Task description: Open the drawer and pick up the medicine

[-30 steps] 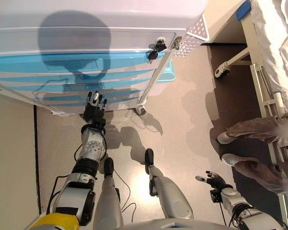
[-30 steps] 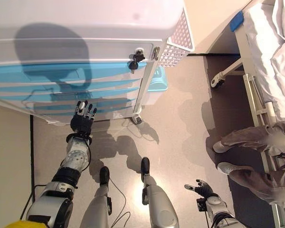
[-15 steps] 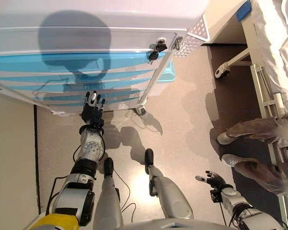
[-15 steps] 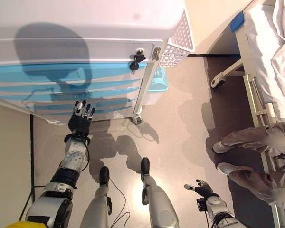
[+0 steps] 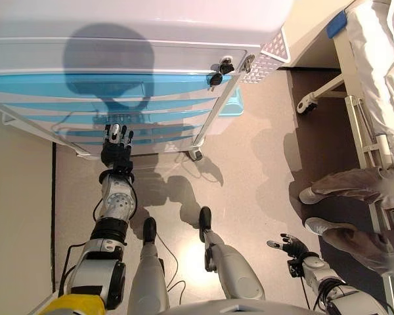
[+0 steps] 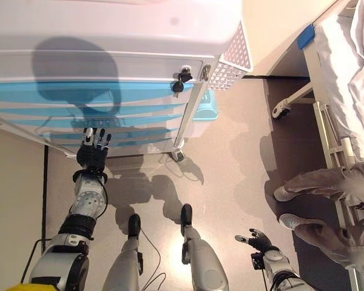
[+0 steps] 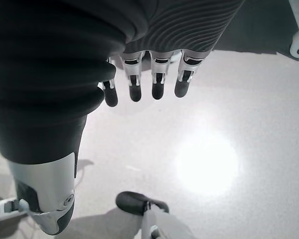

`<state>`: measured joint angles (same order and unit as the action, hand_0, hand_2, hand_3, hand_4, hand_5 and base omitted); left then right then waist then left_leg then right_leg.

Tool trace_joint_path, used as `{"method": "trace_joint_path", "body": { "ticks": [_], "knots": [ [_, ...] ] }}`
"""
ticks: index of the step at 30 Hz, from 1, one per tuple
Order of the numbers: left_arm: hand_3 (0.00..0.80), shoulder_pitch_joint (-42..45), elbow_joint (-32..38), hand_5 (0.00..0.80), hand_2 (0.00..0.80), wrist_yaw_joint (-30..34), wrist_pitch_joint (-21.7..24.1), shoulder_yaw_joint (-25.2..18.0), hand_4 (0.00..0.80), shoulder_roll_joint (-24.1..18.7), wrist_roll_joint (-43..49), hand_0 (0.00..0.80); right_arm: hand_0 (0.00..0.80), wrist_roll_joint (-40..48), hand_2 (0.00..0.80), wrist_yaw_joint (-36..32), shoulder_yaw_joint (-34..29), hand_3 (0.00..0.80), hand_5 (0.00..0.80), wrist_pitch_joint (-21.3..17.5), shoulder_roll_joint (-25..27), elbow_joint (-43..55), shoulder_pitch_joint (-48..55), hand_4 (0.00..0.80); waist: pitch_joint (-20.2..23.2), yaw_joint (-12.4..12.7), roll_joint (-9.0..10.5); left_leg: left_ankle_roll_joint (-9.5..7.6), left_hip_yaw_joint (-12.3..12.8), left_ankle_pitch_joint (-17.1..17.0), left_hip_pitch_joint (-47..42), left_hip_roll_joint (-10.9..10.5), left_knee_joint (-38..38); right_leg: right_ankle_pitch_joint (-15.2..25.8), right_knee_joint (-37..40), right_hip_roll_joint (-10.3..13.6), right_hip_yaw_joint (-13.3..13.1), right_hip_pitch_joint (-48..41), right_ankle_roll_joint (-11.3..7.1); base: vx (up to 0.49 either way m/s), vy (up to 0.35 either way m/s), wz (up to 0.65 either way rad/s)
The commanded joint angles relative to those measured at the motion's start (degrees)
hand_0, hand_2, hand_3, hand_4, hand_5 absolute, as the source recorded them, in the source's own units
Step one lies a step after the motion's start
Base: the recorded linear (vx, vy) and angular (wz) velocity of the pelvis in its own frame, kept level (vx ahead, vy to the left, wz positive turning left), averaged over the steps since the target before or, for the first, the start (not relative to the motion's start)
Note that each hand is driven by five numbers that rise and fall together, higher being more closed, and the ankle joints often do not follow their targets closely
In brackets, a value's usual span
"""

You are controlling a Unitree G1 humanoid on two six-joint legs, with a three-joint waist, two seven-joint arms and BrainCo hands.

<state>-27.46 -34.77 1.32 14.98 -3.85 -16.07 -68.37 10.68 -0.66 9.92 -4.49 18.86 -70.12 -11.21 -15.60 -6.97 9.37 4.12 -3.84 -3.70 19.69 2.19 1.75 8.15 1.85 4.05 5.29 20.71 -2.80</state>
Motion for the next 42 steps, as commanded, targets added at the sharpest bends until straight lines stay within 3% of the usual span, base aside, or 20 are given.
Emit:
{"method": "trace_joint_path", "body": {
  "ticks": [1, 18, 31, 33, 34, 35, 36, 37, 38, 39, 42],
  "knots": [
    [0.000, -4.4, 3.5, 0.000, 0.000, 1.5, 5.4, -4.0, 0.000, -6.3, 1.8, 0.000, 0.000, -0.8, 0.000, 0.8, 2.8, 0.000, 0.000, -0.4, 1.5, -0.2, 2.1, 0.000, 4.9, 0.5, 1.91, -2.86, -2.1, 4.1, 5.8, -2.8, 6.9, -2.7, -5.9, 0.7, -1.4, 3.0, -3.01, 0.000, 0.000, 0.00],
    [0.000, -8.3, 5.1, 0.000, 0.000, 0.3, 5.2, -0.9, 0.000, -7.3, 2.9, 0.000, 0.000, 0.1, 0.000, 0.8, 2.7, 0.000, 0.000, 0.0, 2.1, -0.2, 2.5, 0.000, 4.2, 0.0, 0.27, -3.06, -1.4, 4.8, 6.7, -3.1, 7.8, -3.2, -6.6, 0.7, -1.9, 3.7, -3.01, 0.007, 0.003, -0.01],
    [0.000, -8.1, 8.9, 0.000, 0.000, 0.9, 5.7, -0.5, 0.000, -7.4, 3.5, 0.000, 0.000, -0.6, 0.000, 0.5, 2.5, 0.000, 0.000, -0.1, 2.4, -0.3, 2.5, 0.000, 4.9, -0.2, 0.11, -3.09, -1.5, 4.5, 6.9, -3.4, 7.6, -2.7, -6.2, 0.9, -1.9, 3.5, -2.98, 0.003, -0.001, 0.00],
    [0.216, -8.0, 9.5, 0.216, 0.216, 0.9, 5.8, -0.4, 0.216, -7.5, 3.7, 0.216, 0.000, -0.6, 0.000, 0.5, 2.5, 0.000, 0.000, -0.1, 2.3, -0.4, 2.4, 0.000, 4.9, -0.1, 0.08, -3.08, -1.5, 4.5, 6.9, -3.4, 7.6, -2.7, -6.2, 0.9, -1.9, 3.5, -2.99, 0.000, 0.000, 0.00],
    [0.267, -7.9, 9.5, 0.267, 0.267, 0.9, 5.8, -0.3, 0.267, -7.6, 3.9, 0.267, 0.000, -0.6, 0.000, 0.4, 2.5, 0.000, 0.000, -0.1, 2.3, -0.4, 2.4, 0.000, 4.9, 0.0, 0.04, -3.07, -1.5, 4.5, 6.9, -3.4, 7.7, -2.7, -6.3, 0.9, -1.9, 3.6, -2.99, 0.000, 0.000, 0.00],
    [0.408, -7.9, 9.6, 0.408, 0.408, 0.9, 5.9, -0.4, 0.408, -7.7, 3.9, 0.408, 0.000, -0.6, 0.000, 0.4, 2.5, 0.000, 0.000, -0.1, 2.4, -0.5, 2.4, 0.000, 4.9, 0.0, -0.02, -3.05, -1.5, 4.5, 6.9, -3.3, 7.6, -2.7, -6.3, 0.9, -1.8, 3.6, -3.01, 0.000, 0.000, 0.00],
    [0.499, -7.9, 9.7, 0.499, 0.499, 0.9, 5.9, -0.5, 0.499, -7.7, 3.9, 0.499, 0.000, -0.7, 0.000, 0.4, 2.4, 0.000, 0.000, -0.1, 2.4, -0.6, 2.4, 0.000, 4.9, 0.0, -0.04, -3.06, -1.5, 4.5, 6.9, -3.3, 7.6, -2.7, -6.3, 0.9, -1.8, 3.6, -3.02, 0.000, 0.000, 0.00],
    [0.530, -7.8, 9.8, 0.530, 0.530, 0.9, 5.9, -0.5, 0.530, -7.7, 4.0, 0.530, 0.000, -0.7, 0.000, 0.5, 2.4, 0.000, 0.000, -0.1, 2.4, -0.5, 2.4, 0.000, 4.9, 0.0, -0.08, -3.06, -1.5, 4.5, 6.9, -3.4, 7.6, -2.7, -6.3, 0.9, -1.8, 3.6, -3.03, 0.000, 0.000, 0.00],
    [0.762, -7.8, 9.8, 0.762, 0.762, 0.8, 6.0, -0.6, 0.762, -7.7, 4.0, 0.762, 0.000, -0.6, 0.000, 0.5, 2.4, 0.000, 0.000, -0.1, 2.3, -0.5, 2.4, 0.000, 4.9, 0.0, -0.10, -3.07, -1.5, 4.5, 6.9, -3.4, 7.7, -2.7, -6.4, 0.9, -1.8, 3.6, -3.02, 0.000, 0.000, 0.00],
    [0.800, -7.9, 9.8, 0.800, 0.800, 0.8, 6.0, -0.7, 0.800, -7.7, 3.9, 0.800, 0.000, -0.6, 0.000, 0.4, 2.5, 0.000, 0.000, -0.1, 2.3, -0.4, 2.4, 0.000, 4.9, 0.0, -0.11, -3.09, -1.5, 4.5, 6.9, -3.4, 7.7, -2.7, -6.4, 0.9, -1.9, 3.6, -3.00, 0.000, 0.000, 0.00],
    [0.800, -7.9, 9.8, 0.800, 0.800, 0.8, 6.0, -0.7, 0.800, -7.8, 4.0, 0.800, 0.000, -0.7, 0.000, 0.4, 2.5, 0.000, 0.000, -0.1, 2.3, -0.4, 2.4, 0.000, 5.0, 0.0, -0.22, -3.10, -1.5, 4.5, 7.0, -3.4, 7.7, -2.8, -6.4, 0.9, -1.9, 3.6, -2.98, 0.000, 0.000, 0.00]
  ]
}}
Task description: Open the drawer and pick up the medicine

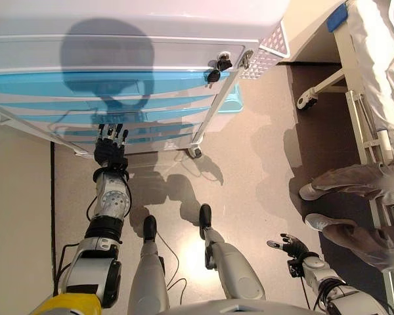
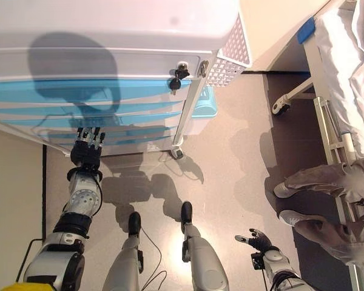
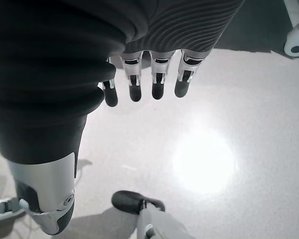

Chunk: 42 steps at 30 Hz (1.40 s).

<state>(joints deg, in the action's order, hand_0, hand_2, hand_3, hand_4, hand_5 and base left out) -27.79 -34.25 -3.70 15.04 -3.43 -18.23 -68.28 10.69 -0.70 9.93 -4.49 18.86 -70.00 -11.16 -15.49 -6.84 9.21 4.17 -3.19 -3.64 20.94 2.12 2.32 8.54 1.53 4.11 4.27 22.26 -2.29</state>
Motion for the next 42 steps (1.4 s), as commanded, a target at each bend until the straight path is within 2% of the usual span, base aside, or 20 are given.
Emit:
{"method": "trace_joint_path", "body": {
  "ticks": [1, 42],
  "knots": [
    [0.800, -7.4, 9.3, 0.800, 0.800, 5.7, 6.1, -1.2, 0.800, -5.7, 4.0, 0.800, 0.000, -0.7, 0.000, 0.3, 2.4, 0.000, 0.000, -0.1, 2.3, -0.7, 2.4, 0.000, 4.9, 0.0, -0.22, -3.15, -2.2, 4.9, 5.5, -3.2, 7.3, -3.5, -6.2, 0.7, -0.9, 1.9, -3.45, 0.000, 0.000, 0.00],
    [0.800, -3.1, 12.2, 0.800, 0.800, 6.6, 5.4, -2.2, 0.800, -4.4, 4.0, 0.800, 0.000, -1.1, 0.000, 0.2, 1.6, 0.000, 0.000, 0.2, 2.4, -1.4, 3.2, 0.000, 4.5, 1.0, -1.10, -2.94, -2.9, 4.4, 6.4, -3.5, 7.7, -4.4, -8.0, 0.6, -0.3, 2.7, -2.97, 0.000, 0.000, 0.00]
  ]
}}
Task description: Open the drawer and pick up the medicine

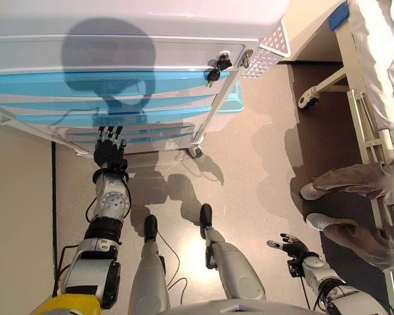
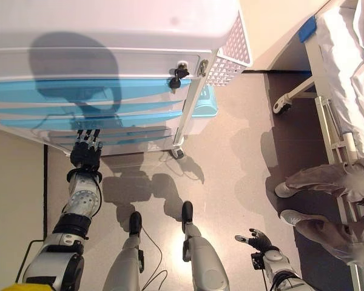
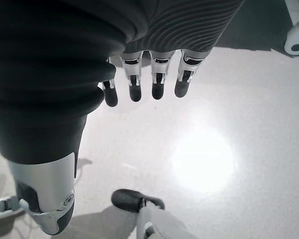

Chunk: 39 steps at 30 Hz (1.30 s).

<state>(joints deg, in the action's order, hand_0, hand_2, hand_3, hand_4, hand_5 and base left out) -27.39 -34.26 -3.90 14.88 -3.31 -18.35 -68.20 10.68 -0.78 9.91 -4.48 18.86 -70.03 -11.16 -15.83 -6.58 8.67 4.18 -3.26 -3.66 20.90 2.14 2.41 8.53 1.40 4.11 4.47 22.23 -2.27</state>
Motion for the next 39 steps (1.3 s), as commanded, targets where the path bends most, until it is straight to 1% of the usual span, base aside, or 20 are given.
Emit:
{"method": "trace_joint_path", "body": {
  "ticks": [1, 3, 8, 13, 14, 16, 17, 18, 26, 28, 29, 30, 39],
  "knots": [
    [0.800, -3.1, 12.5, 0.800, 0.800, 6.9, 5.5, -2.6, 0.800, -4.1, 3.9, 0.800, 0.000, -1.1, 0.000, 0.2, 1.6, 0.000, 0.000, 0.2, 2.4, -1.3, 3.2, 0.000, 4.9, 0.9, -0.61, -2.95, -2.9, 4.4, 6.4, -3.5, 7.6, -4.5, -8.0, 0.6, -0.5, 2.7, -2.96, 0.000, 0.000, 0.00],
    [0.800, -2.5, 12.9, 0.800, 0.800, 7.1, 5.5, -2.8, 0.800, -3.6, 3.7, 0.800, 0.000, -1.1, 0.000, 0.2, 1.4, 0.000, 0.000, 0.1, 2.3, -1.3, 3.1, 0.000, 4.9, 1.0, -0.57, -2.95, -3.0, 3.8, 6.6, -3.7, 7.4, -4.2, -8.1, 0.7, -0.3, 3.0, -2.94, 0.000, 0.000, 0.00],
    [0.800, -1.0, 13.5, 0.800, 0.800, 7.3, 5.4, -3.2, 0.800, -2.7, 3.6, 0.800, 0.000, -1.1, 0.000, 0.1, 1.4, 0.000, 0.000, 0.1, 2.1, -1.3, 3.3, 0.000, 4.7, 1.4, -0.85, -2.89, -3.2, 4.3, 6.3, -3.7, 7.6, -4.9, -8.7, 0.6, -0.1, 2.9, -2.82, 0.000, 0.000, 0.00],
    [0.800, -0.1, 14.1, 0.800, 0.800, 7.5, 5.1, -3.3, 0.800, -2.4, 3.7, 0.800, 0.000, -1.3, 0.000, 0.1, 1.2, 0.000, 0.000, 0.2, 2.2, -1.8, 3.2, 0.000, 4.7, 1.6, -0.91, -2.90, -3.3, 3.6, 6.8, -3.8, 7.6, -4.7, -9.0, 0.8, 0.2, 3.4, -2.76, -0.019, -0.010, 0.04],
    [0.800, 0.5, 14.5, 0.800, 0.800, 7.5, 5.2, -3.5, 0.800, -2.1, 3.7, 0.800, 0.000, -1.3, 0.000, 0.2, 1.2, 0.000, 0.000, 0.2, 2.2, -1.9, 3.0, 0.000, 4.6, 1.8, -1.03, -2.87, -3.4, 4.0, 6.7, -3.7, 7.7, -5.0, -9.1, 0.7, 0.3, 3.1, -2.74, 0.000, 0.000, 0.00],
    [0.800, 0.6, 14.7, 0.800, 0.800, 7.4, 5.2, -3.5, 0.800, -1.9, 3.7, 0.800, 0.000, -1.2, 0.000, 0.3, 1.1, 0.000, 0.000, 0.2, 2.2, -1.9, 2.9, 0.000, 4.6, 1.8, -1.05, -2.87, -3.4, 3.5, 6.9, -3.8, 7.6, -4.7, -8.9, 0.8, 0.4, 3.3, -2.75, 0.000, 0.000, 0.00],
    [0.800, 1.1, 15.0, 0.800, 0.800, 7.5, 5.2, -3.6, 0.800, -1.6, 3.6, 0.800, 0.000, -1.2, 0.000, 0.3, 1.1, 0.000, 0.000, 0.2, 2.1, -1.9, 3.0, 0.000, 4.4, 2.0, -1.25, -2.87, -3.5, 3.9, 6.6, -3.7, 7.7, -5.0, -9.0, 0.7, 0.4, 3.0, -2.73, 0.000, 0.000, 0.00],
    [0.800, 1.1, 15.0, 0.800, 0.800, 7.5, 5.2, -3.6, 0.800, -1.6, 3.6, 0.800, 0.000, -1.2, 0.000, 0.3, 1.1, 0.000, 0.000, 0.2, 2.1, -1.9, 3.0, 0.000, 4.4, 1.9, -1.20, -2.88, -3.5, 3.5, 6.8, -3.8, 7.6, -4.7, -8.8, 0.8, 0.4, 3.2, -2.74, 0.000, 0.000, 0.00],
    [0.800, 3.3, 15.7, 0.800, 0.800, 7.7, 4.6, -4.1, 0.800, -0.2, 3.3, 0.800, 0.000, -1.2, 0.000, 0.2, 0.9, 0.000, 0.000, 0.2, 2.0, -1.9, 3.0, 0.000, 4.1, 2.3, -1.78, -2.85, -3.7, 3.7, 6.8, -3.8, 7.7, -5.2, -9.4, 0.7, 0.6, 3.2, -2.61, 0.001, -0.004, 0.03],
    [0.800, 3.5, 15.9, 0.800, 0.800, 7.8, 4.6, -4.1, 0.800, -0.2, 3.3, 0.800, 0.000, -1.2, 0.000, 0.2, 0.9, 0.000, 0.000, 0.3, 2.0, -1.9, 3.0, 0.000, 4.1, 2.3, -1.81, -2.89, -3.7, 3.3, 7.1, -3.9, 7.6, -4.9, -9.4, 0.8, 0.7, 3.5, -2.61, -0.014, 0.002, 0.06],
    [0.800, 4.1, 16.4, 0.800, 0.800, 8.0, 4.4, -4.2, 0.800, 0.0, 3.1, 0.800, 0.000, -1.3, 0.000, 0.2, 1.0, 0.000, 0.000, 0.3, 2.0, -2.0, 3.0, 0.000, 4.0, 2.5, -1.92, -2.93, -3.8, 3.7, 7.0, -3.8, 7.8, -5.3, -9.6, 0.7, 0.7, 3.5, -2.60, 0.000, 0.000, 0.00],
    [0.800, 4.0, 16.4, 0.800, 0.800, 8.0, 4.4, -4.2, 0.800, 0.0, 3.1, 0.800, 0.000, -1.3, 0.000, 0.2, 1.0, 0.000, 0.000, 0.3, 2.0, -2.0, 2.9, 0.000, 4.1, 2.5, -1.88, -2.94, -3.8, 3.3, 7.2, -3.9, 7.7, -5.0, -9.5, 0.8, 0.7, 3.6, -2.61, 0.000, 0.000, 0.00],
    [0.800, 7.6, 19.5, 0.800, 0.800, 8.7, 4.1, -4.8, 0.800, 1.0, 2.8, 0.800, 0.000, -1.6, 0.000, 0.1, 0.7, 0.000, 0.000, 0.3, 2.1, -2.2, 2.3, 0.000, 3.3, 3.5, -2.32, -2.95, -4.3, 3.7, 7.5, -4.1, 8.6, -5.9, -11.0, 0.9, 1.3, 4.0, -2.29, -0.002, -0.003, 0.00]
  ]
}}
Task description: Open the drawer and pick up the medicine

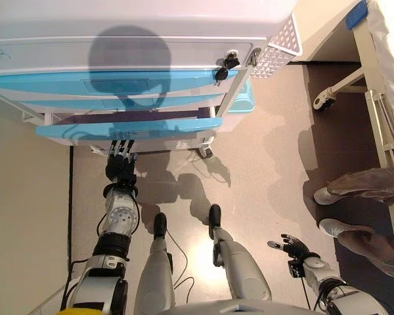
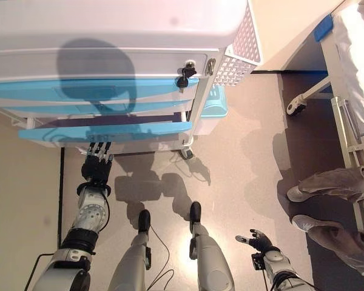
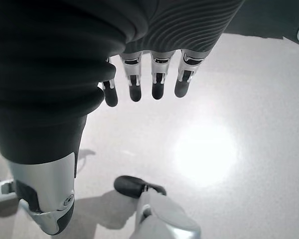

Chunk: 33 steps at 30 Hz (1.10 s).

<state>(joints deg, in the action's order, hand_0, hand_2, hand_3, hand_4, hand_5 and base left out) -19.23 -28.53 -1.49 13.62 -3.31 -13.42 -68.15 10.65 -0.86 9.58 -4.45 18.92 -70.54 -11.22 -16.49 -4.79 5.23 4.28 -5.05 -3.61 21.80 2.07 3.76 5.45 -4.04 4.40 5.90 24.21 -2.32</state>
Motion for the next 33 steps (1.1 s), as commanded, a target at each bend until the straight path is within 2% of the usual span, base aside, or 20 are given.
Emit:
{"method": "trace_joint_path", "body": {
  "ticks": [1, 8, 13, 20, 23, 33],
  "knots": [
    [0.800, 0.0, 14.4, 0.800, 0.800, 6.7, 5.2, -4.9, 0.800, -3.9, 2.9, 0.800, 0.000, -1.6, 0.000, 0.0, 1.0, 0.000, 0.000, 0.2, 2.2, -1.6, 2.3, 0.000, 3.8, 2.0, 1.16, -2.99, -2.8, 3.6, 6.6, -4.0, 7.3, -3.0, -6.0, 0.6, 0.1, 2.0, -2.18, -0.029, -0.021, 0.04],
    [0.800, 2.5, 16.7, 0.800, 0.800, 8.0, 4.5, -4.6, 0.800, -3.7, 2.8, 0.800, 0.000, -2.0, 0.000, -0.1, 1.0, 0.000, 0.000, 0.2, 2.1, -1.2, 2.2, 0.000, 3.5, 3.1, 1.32, -2.80, -3.8, 3.1, 6.7, -4.1, 7.2, -3.8, -7.6, 0.7, 1.4, 2.3, -2.04, -0.014, -0.027, 0.10],
    [0.800, 4.7, 18.1, 0.800, 0.800, 8.7, 3.7, -4.2, 0.800, -3.2, 2.6, 0.800, 0.000, -2.2, 0.000, 0.1, 0.9, 0.000, 0.000, 0.3, 2.1, -1.2, 2.4, 0.000, 3.3, 4.3, 1.42, -2.45, -5.4, 2.4, 6.6, -4.2, 6.8, -4.6, -8.3, 1.0, 3.2, 1.9, -1.83, -0.008, -0.045, 0.19],
    [0.800, 8.4, 20.2, 0.800, 0.800, 9.8, 1.8, -3.6, 0.800, -2.9, 2.4, 0.800, 0.000, -2.4, 0.000, 0.0, 0.4, 0.000, 0.000, 0.4, 2.2, -1.4, 3.0, 0.000, 3.0, 6.7, 1.07, -2.25, -9.0, 1.4, 6.9, -5.2, 6.7, -6.3, -10.5, 2.0, 6.7, 1.6, -1.61, 0.006, -0.043, 0.30],
    [0.800, 10.8, 21.5, 0.800, 0.800, 10.7, 0.6, -3.1, 0.800, -3.1, 2.3, 0.800, 0.000, -2.5, 0.000, 0.0, 0.2, 0.000, 0.000, 0.5, 2.4, -1.8, 3.3, 0.000, 2.8, 8.1, 0.54, -2.18, -11.4, 0.8, 7.3, -5.8, 6.8, -7.3, -11.7, 2.5, 8.9, 1.2, -1.39, 0.009, -0.038, 0.39],
    [0.800, 18.6, 24.4, 0.800, 0.800, 12.6, -3.2, -1.9, 0.800, -4.0, 1.3, 0.800, 0.000, -2.5, 0.000, -0.2, 0.1, 0.000, 0.000, 0.7, 3.0, -1.1, 4.0, 0.000, 2.0, 11.2, -0.17, -2.16, -14.9, -0.6, 7.2, -6.4, 6.1, -8.4, -12.4, 2.9, 12.5, -0.1, -1.36, 0.008, -0.029, 0.33]
  ]
}}
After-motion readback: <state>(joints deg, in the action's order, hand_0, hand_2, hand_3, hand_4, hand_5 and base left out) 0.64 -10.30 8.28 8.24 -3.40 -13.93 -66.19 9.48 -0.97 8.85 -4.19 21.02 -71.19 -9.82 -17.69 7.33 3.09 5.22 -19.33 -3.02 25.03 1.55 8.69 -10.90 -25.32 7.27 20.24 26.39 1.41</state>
